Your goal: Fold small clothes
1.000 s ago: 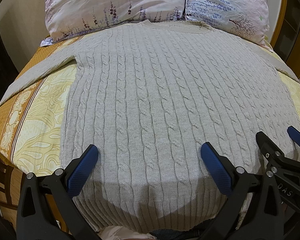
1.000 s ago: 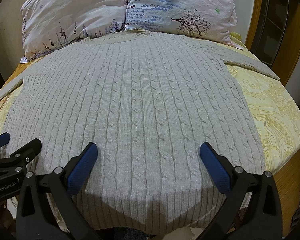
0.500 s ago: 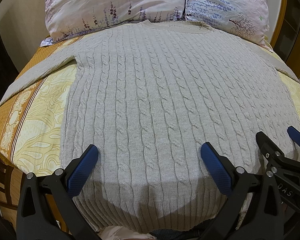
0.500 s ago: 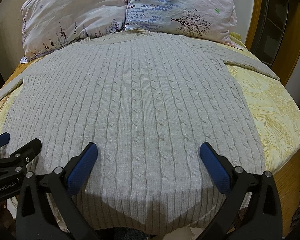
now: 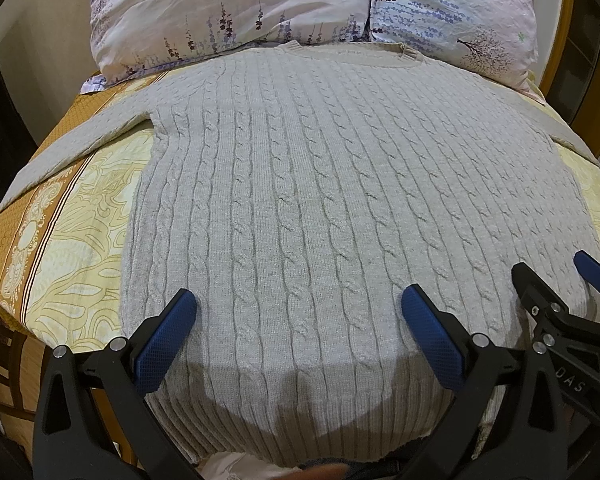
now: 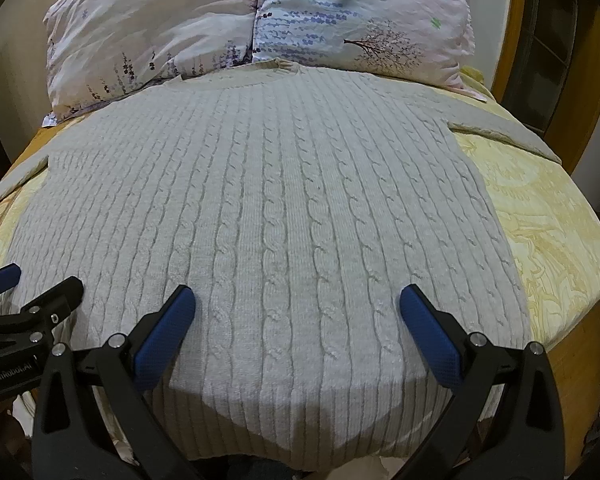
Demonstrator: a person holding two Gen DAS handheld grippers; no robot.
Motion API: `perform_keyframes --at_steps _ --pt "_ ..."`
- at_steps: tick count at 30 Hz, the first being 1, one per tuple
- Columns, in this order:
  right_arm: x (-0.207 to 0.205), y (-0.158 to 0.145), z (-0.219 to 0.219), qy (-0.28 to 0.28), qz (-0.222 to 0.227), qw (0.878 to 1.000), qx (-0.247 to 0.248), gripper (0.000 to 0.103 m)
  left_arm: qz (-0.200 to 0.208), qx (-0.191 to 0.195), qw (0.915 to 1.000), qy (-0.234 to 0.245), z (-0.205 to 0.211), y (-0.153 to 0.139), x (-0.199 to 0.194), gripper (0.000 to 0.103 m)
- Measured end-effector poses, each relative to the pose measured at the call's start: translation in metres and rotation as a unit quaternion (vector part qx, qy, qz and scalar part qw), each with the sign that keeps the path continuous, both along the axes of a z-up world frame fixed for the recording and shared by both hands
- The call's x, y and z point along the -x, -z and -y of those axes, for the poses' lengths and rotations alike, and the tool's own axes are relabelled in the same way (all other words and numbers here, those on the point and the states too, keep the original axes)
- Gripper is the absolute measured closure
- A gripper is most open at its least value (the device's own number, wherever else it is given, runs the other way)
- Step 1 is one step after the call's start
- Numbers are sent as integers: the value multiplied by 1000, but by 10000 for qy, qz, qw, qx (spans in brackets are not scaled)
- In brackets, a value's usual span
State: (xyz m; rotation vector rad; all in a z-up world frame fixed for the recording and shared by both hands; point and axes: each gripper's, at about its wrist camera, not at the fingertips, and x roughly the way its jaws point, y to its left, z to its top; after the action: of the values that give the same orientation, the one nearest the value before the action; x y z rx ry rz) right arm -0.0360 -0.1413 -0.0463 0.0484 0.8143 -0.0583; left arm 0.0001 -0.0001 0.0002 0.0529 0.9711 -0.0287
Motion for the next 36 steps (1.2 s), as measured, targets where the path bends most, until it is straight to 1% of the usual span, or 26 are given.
perform_keyframes --at_steps 14,23,26,28,30,31,32,33,34,36 --pt "-1 0 2 -377 281 9989 -3 2 -30 2 10000 2 4 0 -2 1" --pt "-18 -3 7 -584 103 9982 -99 2 -51 -71 9999 -51 4 -2 -16 1" --pt "-26 -6 15 -627 116 9976 -261 2 -48 -59 9999 -108 3 -4 -26 1" --pt "-35 -11 30 -581 130 9968 -537 5 -66 -49 9999 -100 2 -5 -36 1" --pt "-48 -18 54 -416 114 9954 -856 15 -103 -90 9999 -88 3 -6 -47 1" --pt "-53 -20 64 -320 107 9948 -960 16 -136 -113 9998 -82 3 -7 -52 1" --pt "-62 -24 85 -110 104 9934 -1141 20 -159 -108 9998 -73 3 -7 -56 1" --pt "-66 -26 95 -12 108 9924 -1222 24 -190 -63 9998 -48 2 -8 -62 1" --pt "-75 -29 117 203 132 9899 -1394 26 -202 -9 9998 -29 2 -9 -67 1" --pt "-90 -35 160 683 215 9838 -1643 33 -185 140 9997 14 1 -12 -78 1"
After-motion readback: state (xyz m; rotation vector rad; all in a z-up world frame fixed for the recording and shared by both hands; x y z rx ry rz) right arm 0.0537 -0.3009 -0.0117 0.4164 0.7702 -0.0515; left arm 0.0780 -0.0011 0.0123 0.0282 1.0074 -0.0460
